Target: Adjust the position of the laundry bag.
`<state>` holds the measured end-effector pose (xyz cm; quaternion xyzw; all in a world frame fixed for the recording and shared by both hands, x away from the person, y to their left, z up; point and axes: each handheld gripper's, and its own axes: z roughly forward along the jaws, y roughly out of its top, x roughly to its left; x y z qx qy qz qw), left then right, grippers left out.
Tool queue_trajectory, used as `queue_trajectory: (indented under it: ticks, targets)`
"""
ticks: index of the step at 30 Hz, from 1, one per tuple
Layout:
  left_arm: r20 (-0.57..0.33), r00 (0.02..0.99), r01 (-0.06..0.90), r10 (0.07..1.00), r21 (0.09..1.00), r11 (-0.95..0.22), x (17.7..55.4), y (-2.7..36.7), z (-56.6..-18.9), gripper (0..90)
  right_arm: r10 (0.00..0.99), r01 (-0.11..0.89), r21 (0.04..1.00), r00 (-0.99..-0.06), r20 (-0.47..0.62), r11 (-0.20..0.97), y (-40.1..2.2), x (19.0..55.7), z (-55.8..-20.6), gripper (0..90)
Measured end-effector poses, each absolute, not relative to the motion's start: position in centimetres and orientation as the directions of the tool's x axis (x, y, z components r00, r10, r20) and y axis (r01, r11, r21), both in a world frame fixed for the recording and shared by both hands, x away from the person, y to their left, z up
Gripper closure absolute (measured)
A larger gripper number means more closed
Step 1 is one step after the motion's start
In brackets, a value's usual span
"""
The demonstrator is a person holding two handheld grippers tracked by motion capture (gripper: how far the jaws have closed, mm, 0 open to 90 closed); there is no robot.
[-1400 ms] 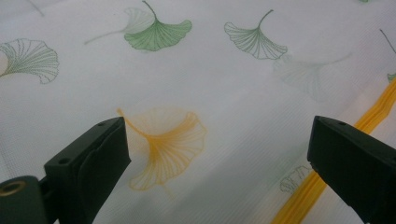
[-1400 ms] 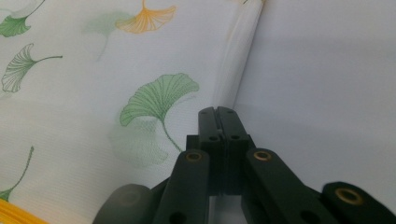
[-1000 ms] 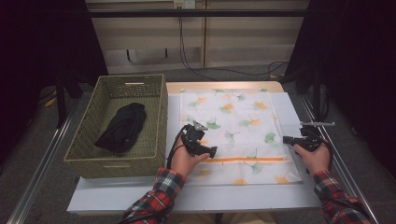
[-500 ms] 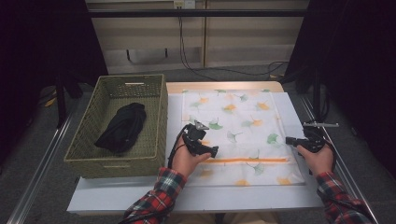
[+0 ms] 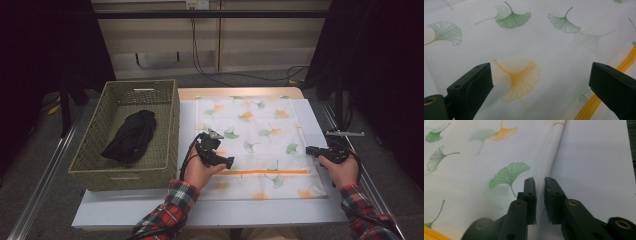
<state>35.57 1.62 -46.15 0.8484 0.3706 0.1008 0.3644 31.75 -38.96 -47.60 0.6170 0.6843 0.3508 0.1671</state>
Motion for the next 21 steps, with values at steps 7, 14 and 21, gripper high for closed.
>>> queue_trajectory:
  ticks: [7, 14, 21]
  targets:
    - [-0.105, 0.715, 0.547, 0.692, 0.699, -0.460, 35.6, 1.5, -46.0, 4.6, 0.952, 0.727, 0.687, -0.201, 0.232, -0.014, -38.8, 31.2, -47.2, 57.2]
    - [-0.120, 0.709, 0.560, 0.695, 0.694, -0.452, 35.8, 1.5, -46.1, 4.5, 0.937, 0.736, 0.676, -0.223, 0.270, -0.020, -38.9, 30.4, -46.6, 38.3]
    - [-0.130, 0.727, 0.550, 0.674, 0.698, -0.459, 35.8, 1.3, -46.1, 4.5, 0.932, 0.742, 0.671, -0.249, 0.264, 0.008, -38.9, 29.6, -46.4, 22.2]
